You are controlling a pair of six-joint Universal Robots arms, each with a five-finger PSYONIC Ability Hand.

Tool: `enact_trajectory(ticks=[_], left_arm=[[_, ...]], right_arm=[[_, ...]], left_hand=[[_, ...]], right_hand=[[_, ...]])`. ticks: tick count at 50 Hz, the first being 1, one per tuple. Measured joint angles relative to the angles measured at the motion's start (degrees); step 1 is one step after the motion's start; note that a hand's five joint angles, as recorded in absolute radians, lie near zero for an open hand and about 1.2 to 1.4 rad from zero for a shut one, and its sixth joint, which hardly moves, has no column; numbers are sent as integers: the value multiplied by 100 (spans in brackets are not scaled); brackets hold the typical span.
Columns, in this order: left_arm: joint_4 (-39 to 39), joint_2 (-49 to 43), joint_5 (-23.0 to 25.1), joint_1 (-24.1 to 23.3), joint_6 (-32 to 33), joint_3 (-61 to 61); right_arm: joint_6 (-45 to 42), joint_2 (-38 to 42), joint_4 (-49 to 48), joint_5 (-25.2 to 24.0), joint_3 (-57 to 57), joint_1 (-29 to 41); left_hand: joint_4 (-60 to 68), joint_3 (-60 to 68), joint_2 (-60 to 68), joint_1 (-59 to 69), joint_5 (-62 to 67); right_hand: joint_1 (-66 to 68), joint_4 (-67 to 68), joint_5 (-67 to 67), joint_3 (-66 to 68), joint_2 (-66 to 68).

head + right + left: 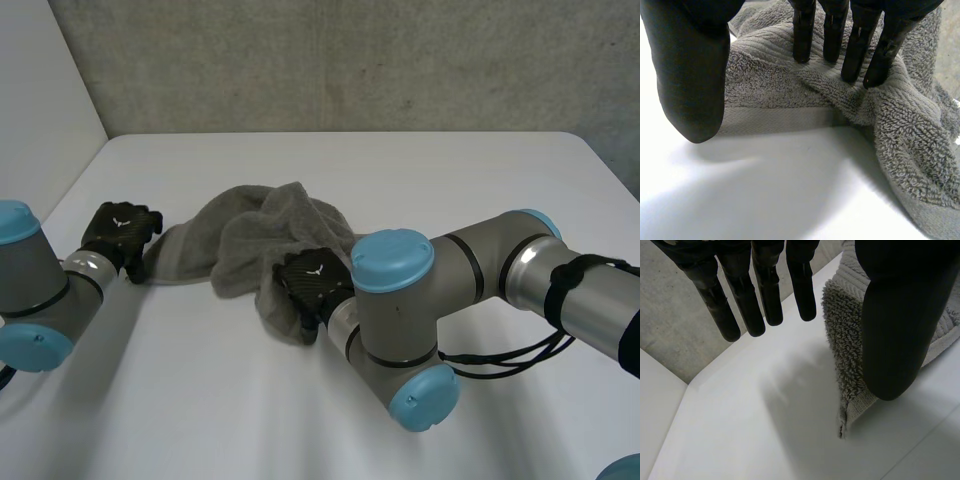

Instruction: Fold the laundry

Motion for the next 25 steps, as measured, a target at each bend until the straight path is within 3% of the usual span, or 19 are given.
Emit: enact_trajectory(ticks=[15, 25], left_arm=[[3, -3, -2, -1, -22, -8], [-20, 6, -5, -8, -31, -31]], right_arm=[[392, 162, 562, 87, -678, -6], [409, 153, 835, 827, -832, -10]], left_hand=[[-107, -101, -108, -99, -106], [-173, -169, -172, -165, -169]], right_hand=[[-16, -16, -125, -11, -12], [-100, -93, -316, -13, -12]])
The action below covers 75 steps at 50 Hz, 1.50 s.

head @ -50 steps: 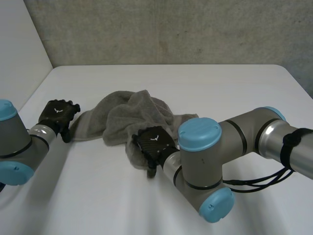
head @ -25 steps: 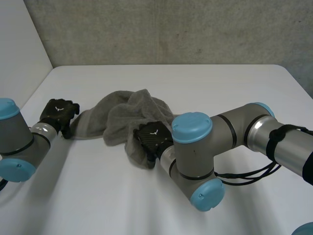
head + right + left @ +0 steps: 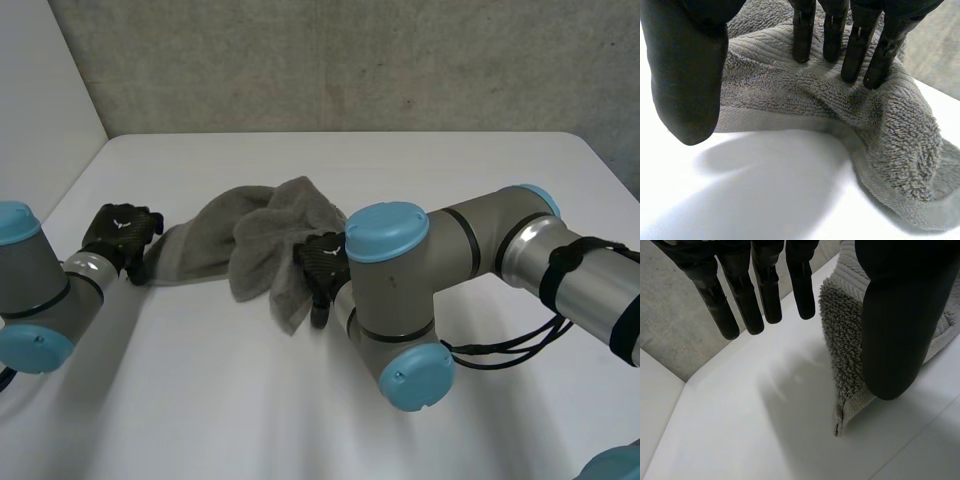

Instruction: Fold the laundry

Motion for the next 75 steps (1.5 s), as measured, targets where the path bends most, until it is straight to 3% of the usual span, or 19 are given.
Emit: enact_trajectory(ticks=[17, 36, 46, 55, 67, 75], left_arm=[[-10, 27, 5, -94, -34, -70], [29, 38, 2, -383, -295, -43], [70, 4, -19, -530, -301, 33], [172, 6, -64, -525, -311, 145], [142, 744, -91, -520, -426, 28], [-114, 1601, -215, -509, -1254, -61]], right_arm=[[-14, -152, -8, 122, 112, -515], [-36, -862, -89, 62, 1069, -1783], [-32, -1356, -319, -249, 1700, -2283], [-37, -1805, -620, -648, 1949, -2171], [-293, -1423, -711, -1077, 1365, -1241], [-317, -560, -393, -1032, 491, -664]], left_hand=[[-168, -161, -163, -165, -170], [-89, -88, -90, -97, -63], [1563, 1559, 1559, 1574, 1556], [3746, 3751, 3758, 3620, 3672], [4029, 4025, 4028, 3818, 3909], [4045, 4029, 4034, 3844, 3937]], right_hand=[[1, 0, 0, 0, 0], [1, 0, 16, 0, 0], [6, 0, 51, 0, 0], [13, 0, 53, 0, 0], [16, 10, 120, 11, 13], [167, 87, 367, 93, 18]])
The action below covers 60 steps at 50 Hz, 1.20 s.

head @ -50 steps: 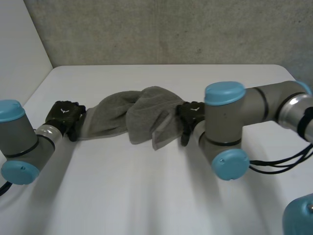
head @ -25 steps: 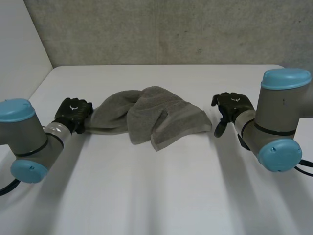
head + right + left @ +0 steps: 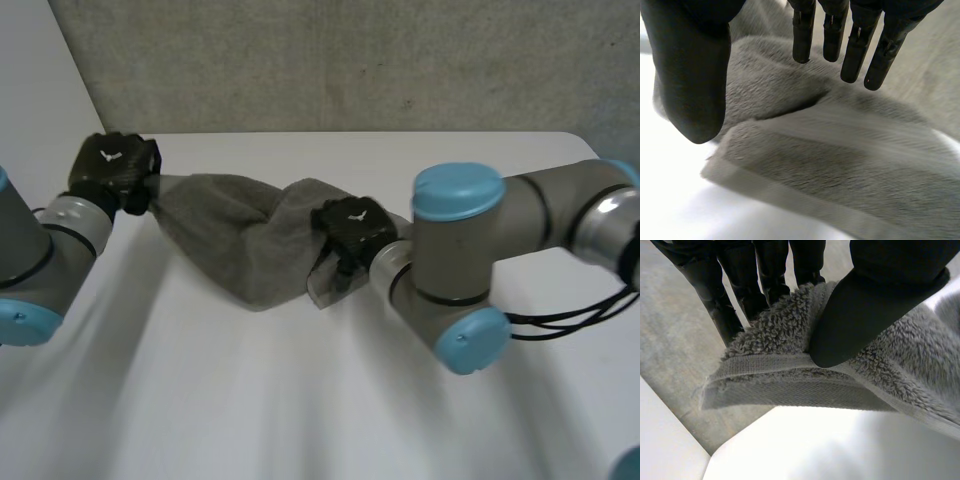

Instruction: Fold the laundry

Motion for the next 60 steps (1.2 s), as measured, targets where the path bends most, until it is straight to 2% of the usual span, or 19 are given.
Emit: enact_trajectory(ticks=[5, 12, 22, 30, 36, 41, 49, 51, 54, 60], left_arm=[[-275, 302, -50, 10, -427, 4], [-454, 439, -58, 8, -574, 4], [-464, 451, -55, 68, -553, 10], [-461, 447, -61, 100, -550, 19], [-531, 476, -61, 86, -553, 17], [-719, 601, -56, 81, -576, 13], [-1137, 919, -52, 83, -669, -2], [-1226, 969, -50, 84, -683, -17], [-1512, 1085, -40, 78, -710, -114], [-1932, 1177, -17, 7, -709, -375]], right_arm=[[-12, 597, 237, 146, -596, 189], [-82, 1161, 344, 392, -1155, 284], [-472, 1355, 292, 624, -1469, 274], [-568, 1147, 298, 671, -1523, 193], [-519, 590, 384, 603, -1338, -69], [-480, -399, 535, 278, -876, -480], [-477, -2010, 940, -700, -36, -1380], [-487, -2166, 1065, -847, 45, -1518], [-545, -2489, 1651, -1344, 229, -1944], [-1038, -2619, 2781, -2196, 431, -2556]], left_hand=[[1, 1, 1, 2, 0], [1, 2, 2, 2, 0], [2, 4, 2, 2, 0], [2, 4, 2, 2, -1], [3, 4, 2, 2, 0], [3, 4, 2, 2, 0], [3, 4, 3, 2, 0], [3, 4, 3, 2, 0], [3, 4, 3, 2, 0], [3, 4, 3, 2, 0]], right_hand=[[432, 484, 423, 513, 551], [1334, 1341, 1241, 1367, 1449], [5221, 5162, 5065, 5072, 5186], [5357, 5447, 5287, 5348, 5413], [5358, 5447, 5287, 5350, 5474], [5360, 5447, 5287, 5431, 5492], [5365, 5447, 5337, 5457, 5492], [5365, 5447, 5337, 5457, 5492], [5366, 5447, 5337, 5457, 5492], [5384, 5448, 5337, 5458, 5492]])
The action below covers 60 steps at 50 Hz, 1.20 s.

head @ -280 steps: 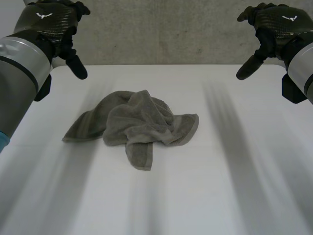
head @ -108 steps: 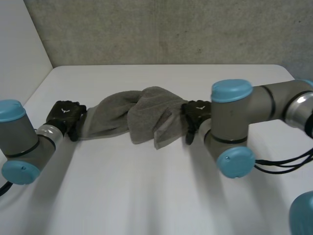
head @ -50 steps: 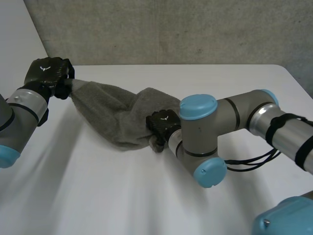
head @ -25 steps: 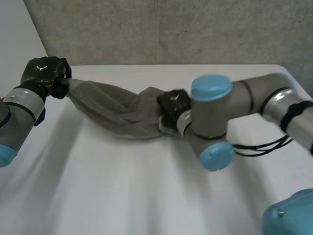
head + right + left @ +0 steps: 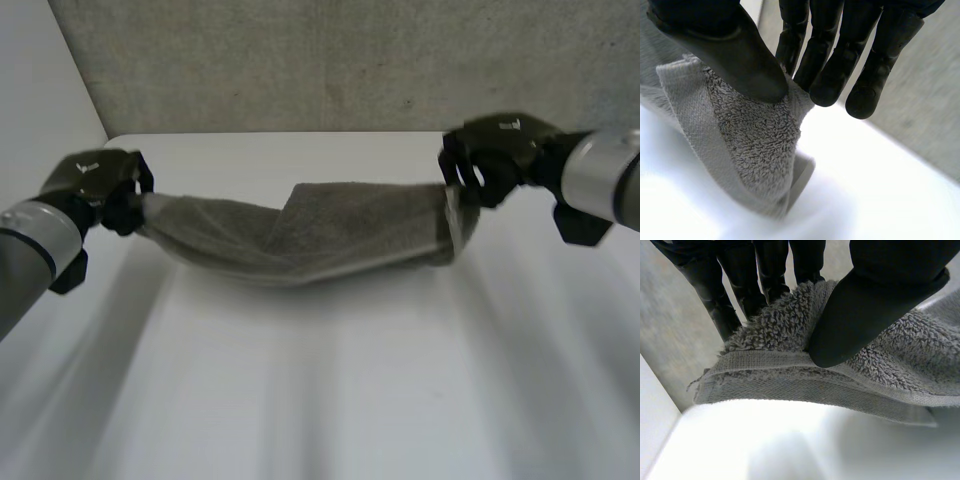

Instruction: Fold the laundry

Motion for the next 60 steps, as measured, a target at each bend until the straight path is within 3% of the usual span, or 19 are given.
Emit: enact_trajectory(ticks=[6, 13, 15, 20, 22, 28, 37, 43, 50, 60], left_arm=[[-211, 19, 25, -171, 18, -274], [-219, -64, 34, -270, 28, -330], [-209, -106, 34, -275, 29, -310], [-192, -222, 27, -283, 14, -181], [-192, -251, 21, -300, 0, -91], [-210, -268, -6, -446, -112, 317], [-335, -219, -66, -688, -723, 1078], [-580, -262, -190, -747, -1007, 1470], [-683, -330, -443, -761, -1196, 1694], [-678, -362, -644, -759, -1540, 1797]], right_arm=[[-1320, 95, 960, -476, 301, -503], [-2926, 347, 1447, -285, 626, -691], [-3288, 436, 1447, -120, 705, -703], [-3750, 616, 1155, 252, 824, -677], [-3754, 637, 928, 328, 848, -662], [-3135, 467, 62, 389, 939, -637], [-527, -178, -1450, 357, 1811, -269], [963, -633, -2509, 418, 3052, 358], [1667, -650, -3270, 733, 3798, 1300], [2231, -32, -3797, 1405, 3837, 2280]], left_hand=[[0, 0, 0, 0, 1], [0, 0, 1, 0, 0], [0, 0, 1, 0, 0], [0, 1, 1, 0, 0], [0, 1, 1, 0, 0], [0, 1, 1, 0, 0], [1, 1, 1, 0, 0], [1, 1, 1, 0, 0], [1, 2, 1, 0, 0], [1, 2, 2, 0, -1]], right_hand=[[0, 0, 0, 0, 0], [1, 0, 0, 0, 0], [-978, -1031, -1066, -1024, -1003], [-4917, -4890, -5053, -4976, -4947], [-5561, -5581, -5764, -5649, -5564], [-6255, -6179, -6319, -6271, -6157], [-6256, -6179, -6319, -6271, -6157], [-6256, -6179, -6319, -6271, -6157], [-6256, -6179, -6319, -6271, -6157], [-6256, -6179, -6319, -6271, -6157]])
